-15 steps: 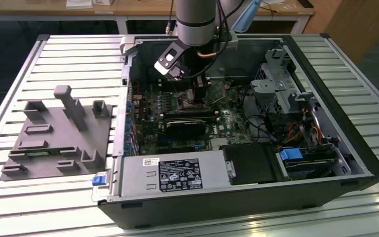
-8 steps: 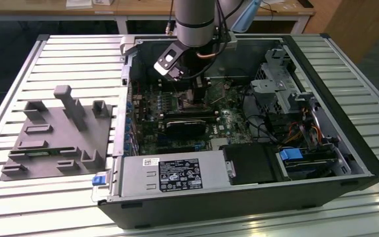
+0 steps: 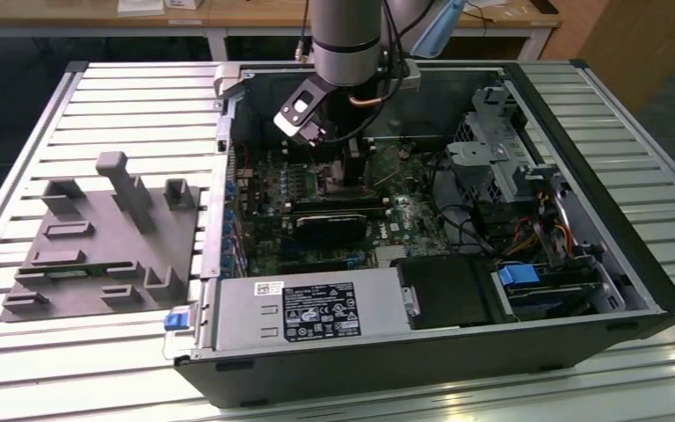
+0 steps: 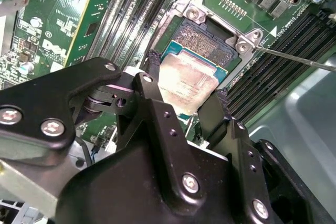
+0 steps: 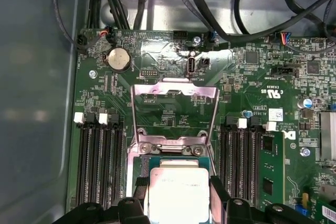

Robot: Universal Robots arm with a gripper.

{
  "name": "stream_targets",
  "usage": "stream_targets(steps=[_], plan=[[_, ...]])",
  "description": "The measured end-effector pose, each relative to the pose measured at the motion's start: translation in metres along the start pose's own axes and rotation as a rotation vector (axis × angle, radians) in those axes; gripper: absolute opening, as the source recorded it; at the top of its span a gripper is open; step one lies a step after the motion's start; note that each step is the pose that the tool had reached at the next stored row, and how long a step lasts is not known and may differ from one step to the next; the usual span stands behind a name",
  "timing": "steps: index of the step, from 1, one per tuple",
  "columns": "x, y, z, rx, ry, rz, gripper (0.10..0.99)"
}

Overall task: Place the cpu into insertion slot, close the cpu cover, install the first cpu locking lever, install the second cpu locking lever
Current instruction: 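Place the cpu into insertion slot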

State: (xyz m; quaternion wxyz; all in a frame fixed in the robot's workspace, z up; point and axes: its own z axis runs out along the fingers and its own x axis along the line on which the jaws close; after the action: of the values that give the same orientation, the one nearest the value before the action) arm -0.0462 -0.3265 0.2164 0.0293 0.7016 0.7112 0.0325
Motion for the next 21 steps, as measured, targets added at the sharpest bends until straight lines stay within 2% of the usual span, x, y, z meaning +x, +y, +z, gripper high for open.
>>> stream_targets(steps=[8,12,21], plan=[[0.0,-0.0005,0.0015,0.0,-0.0001,0.0,0.541],[0.0002,-0.004,0.0023,0.0,-0.0001,0.0,0.541],[0.0005,-0.0046,0.0075,0.0,-0.0001,0.001,0.541]])
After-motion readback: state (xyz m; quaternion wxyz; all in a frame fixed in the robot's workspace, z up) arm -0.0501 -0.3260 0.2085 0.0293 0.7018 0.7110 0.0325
